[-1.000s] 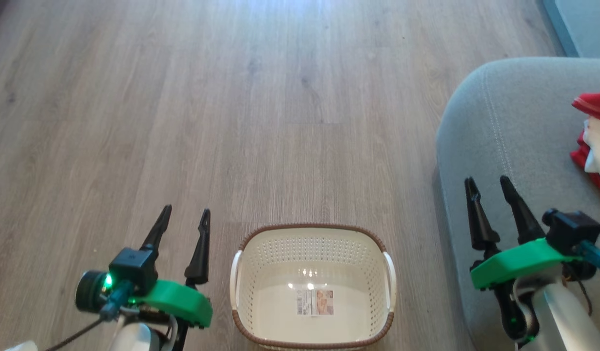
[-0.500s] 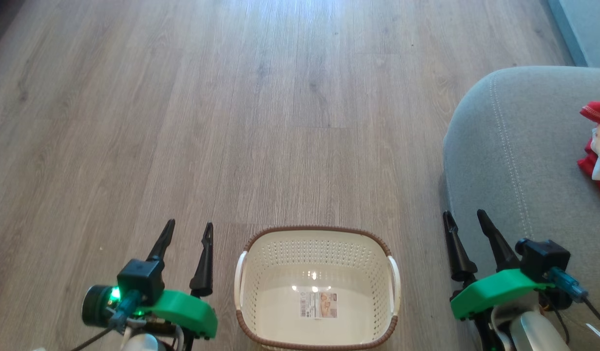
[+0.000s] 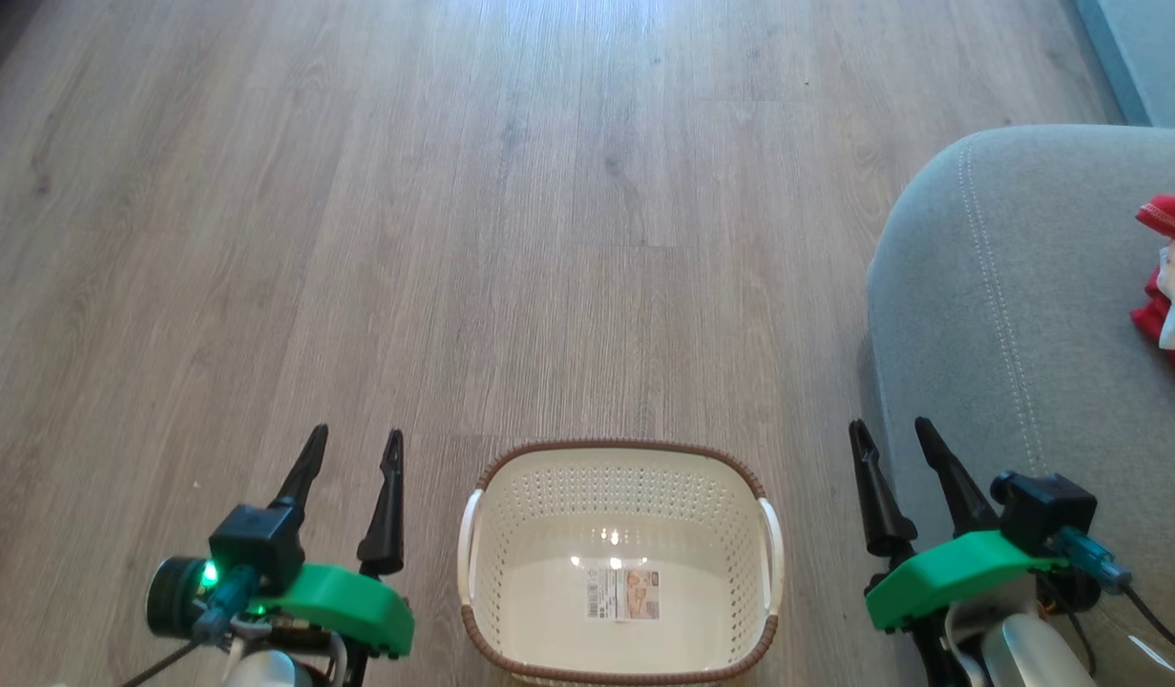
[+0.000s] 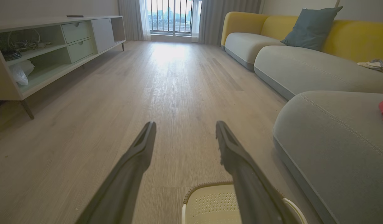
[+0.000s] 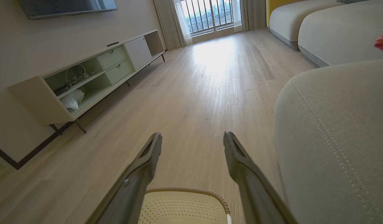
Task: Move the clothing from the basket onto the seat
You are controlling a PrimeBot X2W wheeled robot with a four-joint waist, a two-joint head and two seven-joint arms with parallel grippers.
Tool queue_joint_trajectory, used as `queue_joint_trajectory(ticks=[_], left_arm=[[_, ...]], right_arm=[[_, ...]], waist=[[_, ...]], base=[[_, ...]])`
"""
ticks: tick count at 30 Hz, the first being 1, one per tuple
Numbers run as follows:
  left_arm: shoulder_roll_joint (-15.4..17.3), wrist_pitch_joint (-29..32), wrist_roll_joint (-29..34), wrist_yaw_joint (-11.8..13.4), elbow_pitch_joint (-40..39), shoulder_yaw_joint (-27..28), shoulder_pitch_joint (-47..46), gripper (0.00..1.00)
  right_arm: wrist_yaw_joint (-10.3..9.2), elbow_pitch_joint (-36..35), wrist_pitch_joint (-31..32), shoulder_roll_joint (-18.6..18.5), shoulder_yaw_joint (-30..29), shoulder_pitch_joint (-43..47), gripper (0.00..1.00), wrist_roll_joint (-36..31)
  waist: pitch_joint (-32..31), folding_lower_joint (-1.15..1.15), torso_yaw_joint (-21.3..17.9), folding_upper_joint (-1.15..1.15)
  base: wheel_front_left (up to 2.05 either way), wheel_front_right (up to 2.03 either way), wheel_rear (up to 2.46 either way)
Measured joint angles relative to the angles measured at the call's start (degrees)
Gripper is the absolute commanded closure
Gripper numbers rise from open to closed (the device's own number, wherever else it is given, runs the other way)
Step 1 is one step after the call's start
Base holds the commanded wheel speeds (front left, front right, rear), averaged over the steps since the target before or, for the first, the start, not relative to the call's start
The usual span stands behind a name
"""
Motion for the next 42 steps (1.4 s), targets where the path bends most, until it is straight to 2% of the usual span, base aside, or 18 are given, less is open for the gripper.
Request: queue_joint_trajectory(ticks=[7,14,33,34,42], left_arm=[[0.0,0.0,-0.27,-0.85,-0.86,0.07,0.01,0.0],[0.0,0.0,-3.11,-2.34,0.48,0.27,0.05,0.0],[0.0,0.0,-4.6,-3.68,1.91,0.29,0.07,0.0],[0.0,0.0,-4.59,-3.78,2.01,0.24,0.08,1.0],[0.01,0.62,-6.06,-3.78,6.49,0.27,3.09,1.0]], right_arm=[[0.0,0.59,0.0,0.01,-0.03,-0.05,0.0,0.25],[0.0,0.59,0.0,0.01,-0.14,-0.05,0.0,1.16],[0.0,0.77,0.0,-0.04,-0.31,-0.08,0.0,1.18],[0.0,0.87,0.0,-0.02,-0.29,-0.07,1.0,1.18],[0.0,4.95,0.53,0.27,0.01,2.77,1.0,2.45]], waist=[[0.1,0.0,-0.37,0.0],[-0.04,0.0,-0.72,0.0],[-0.39,0.0,-1.7,0.0],[-0.38,0.0,-1.71,0.0],[-0.37,0.01,-1.83,0.0]], base=[[0.0,0.0,0.0],[0.0,0.0,0.0],[0.0,0.0,0.0],[0.0,0.0,0.0],[0.0,0.0,0.0]])
